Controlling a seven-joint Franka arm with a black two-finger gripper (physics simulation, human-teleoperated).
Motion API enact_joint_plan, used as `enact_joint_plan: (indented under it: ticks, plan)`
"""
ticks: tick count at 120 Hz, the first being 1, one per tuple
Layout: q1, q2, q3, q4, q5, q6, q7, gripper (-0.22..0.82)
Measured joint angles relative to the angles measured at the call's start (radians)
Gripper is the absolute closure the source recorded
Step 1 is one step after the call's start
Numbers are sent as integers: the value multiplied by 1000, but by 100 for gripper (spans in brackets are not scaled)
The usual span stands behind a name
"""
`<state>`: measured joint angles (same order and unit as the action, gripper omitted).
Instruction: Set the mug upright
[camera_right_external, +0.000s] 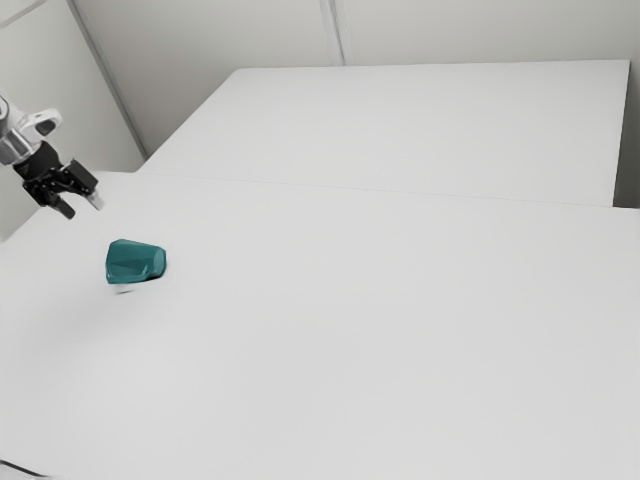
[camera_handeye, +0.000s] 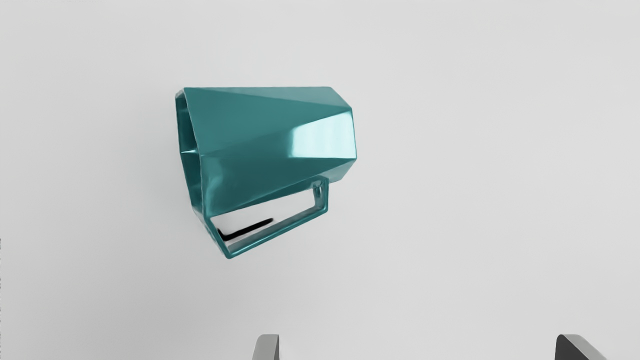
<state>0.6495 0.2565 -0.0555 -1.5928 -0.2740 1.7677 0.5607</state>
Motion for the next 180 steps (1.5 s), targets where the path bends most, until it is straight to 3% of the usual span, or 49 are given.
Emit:
enact_joint_plan:
  ticks: [70,113,180]
  plan:
    - [114,406,1,267,-233,21,353,0]
    - [157,483,0,319,-340,16,434,0]
    - [177,497,-2,282,-463,-87,474,2]
